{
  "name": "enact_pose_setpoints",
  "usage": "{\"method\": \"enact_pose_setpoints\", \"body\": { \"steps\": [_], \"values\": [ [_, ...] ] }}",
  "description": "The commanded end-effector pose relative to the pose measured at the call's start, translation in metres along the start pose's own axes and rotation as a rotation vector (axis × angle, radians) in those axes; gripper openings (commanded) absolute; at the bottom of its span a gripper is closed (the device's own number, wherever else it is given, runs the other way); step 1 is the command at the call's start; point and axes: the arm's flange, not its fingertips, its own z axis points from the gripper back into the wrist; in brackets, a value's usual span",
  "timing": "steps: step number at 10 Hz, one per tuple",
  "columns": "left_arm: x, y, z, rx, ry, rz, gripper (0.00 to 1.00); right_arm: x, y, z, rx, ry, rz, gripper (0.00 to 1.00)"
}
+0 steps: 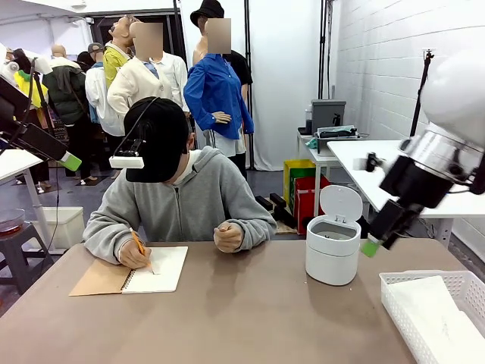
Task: Sort the paper based on its condition.
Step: If a person hands you a paper, place it in the Organizing basket , and if it's crumpled, put it in the Trash can.
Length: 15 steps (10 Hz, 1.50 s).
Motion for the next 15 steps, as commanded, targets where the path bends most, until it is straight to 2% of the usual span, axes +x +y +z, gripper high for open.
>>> {"method": "enact_pose_setpoints", "body": {
  "steps": [1, 3, 6, 10, 13, 15],
  "values": [
    [0.0, 0.0, 0.0, 0.001, -0.003, 0.0, 1.0, 0.037, 0.019, -0.001, 0.044, -0.101, 0.209, 1.0],
    [0.0, 0.0, 0.0, 0.001, -0.003, 0.0, 1.0, 0.073, 0.05, 0.002, 0.046, -0.215, 0.353, 1.0],
    [0.0, 0.0, 0.0, 0.001, -0.003, 0.0, 1.0, 0.13, 0.075, 0.021, 0.012, -0.346, 0.458, 1.0],
    [0.0, 0.0, 0.0, 0.001, -0.003, 0.0, 1.0, 0.184, 0.108, 0.055, -0.053, -0.412, 0.574, 1.0],
    [0.0, 0.0, 0.0, 0.001, -0.003, 0.0, 1.0, 0.215, 0.121, 0.077, -0.132, -0.394, 0.562, 1.0],
    [0.0, 0.0, 0.0, 0.001, -0.003, 0.0, 1.0, 0.22, 0.123, 0.08, -0.164, -0.365, 0.548, 1.0]
  ]
}}
